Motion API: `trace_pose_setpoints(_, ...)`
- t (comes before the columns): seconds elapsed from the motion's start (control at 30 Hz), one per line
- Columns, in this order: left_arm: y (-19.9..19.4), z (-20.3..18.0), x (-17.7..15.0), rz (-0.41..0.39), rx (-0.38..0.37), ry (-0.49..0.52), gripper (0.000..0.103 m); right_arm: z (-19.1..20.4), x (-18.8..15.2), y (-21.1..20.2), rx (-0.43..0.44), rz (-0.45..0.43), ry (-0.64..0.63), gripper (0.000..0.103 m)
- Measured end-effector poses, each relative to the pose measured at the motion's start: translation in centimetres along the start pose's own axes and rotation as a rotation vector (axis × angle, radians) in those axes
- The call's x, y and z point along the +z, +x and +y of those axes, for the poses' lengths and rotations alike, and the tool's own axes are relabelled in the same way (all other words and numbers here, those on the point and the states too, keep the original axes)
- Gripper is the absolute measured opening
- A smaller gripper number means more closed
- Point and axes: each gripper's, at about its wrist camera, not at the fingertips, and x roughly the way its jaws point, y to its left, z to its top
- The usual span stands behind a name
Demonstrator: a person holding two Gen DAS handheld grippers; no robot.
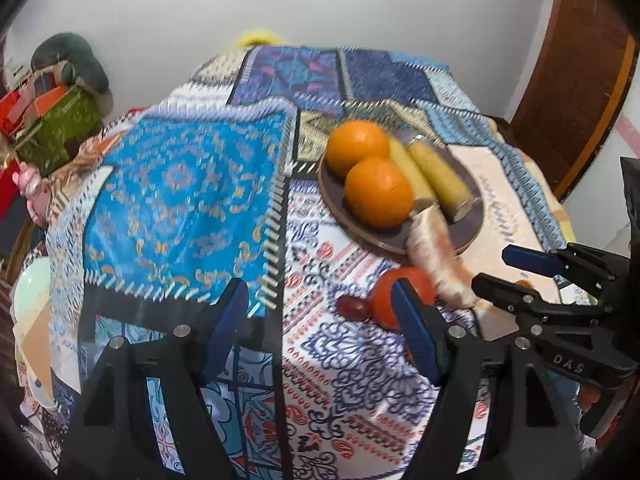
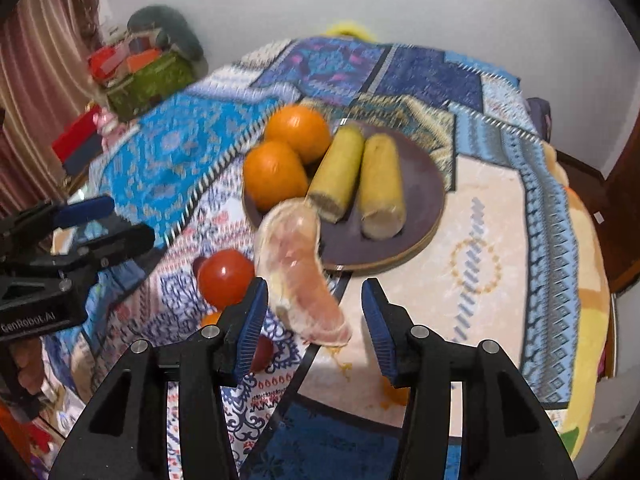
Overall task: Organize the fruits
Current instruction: 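Grasp the pomelo segment with the right tool while the left tool reaches the red tomato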
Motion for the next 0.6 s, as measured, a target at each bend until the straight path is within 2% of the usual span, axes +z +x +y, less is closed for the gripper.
trace_pose_setpoints(0.23, 1.9, 1.5, -1.1, 0.04, -0.006, -0.03, 0.073, 0.6, -0.6, 3.0, 0.012, 0.077, -0.023, 0.045)
trace_pose_setpoints(0.33, 2.8, 2.1, -1.5, 0.059, -0.004, -0.047, 0.073, 1.0, -0.6, 3.5, 0.004, 0.077, -0.042, 0.05)
trace_pose_setpoints(0.47, 3.4, 2.7, -1.8, 0.074, -0.014, -0.071, 0.073, 1.2, -0.3, 3.9, -0.006, 0.071, -0.063, 0.051)
trace_pose_setpoints(0.6, 3.4, 2.6, -1.7, 0.07, -0.028, -0.077, 0.073, 0.9, -0.1, 4.3, 0.026, 0.077, -0.061, 0.051)
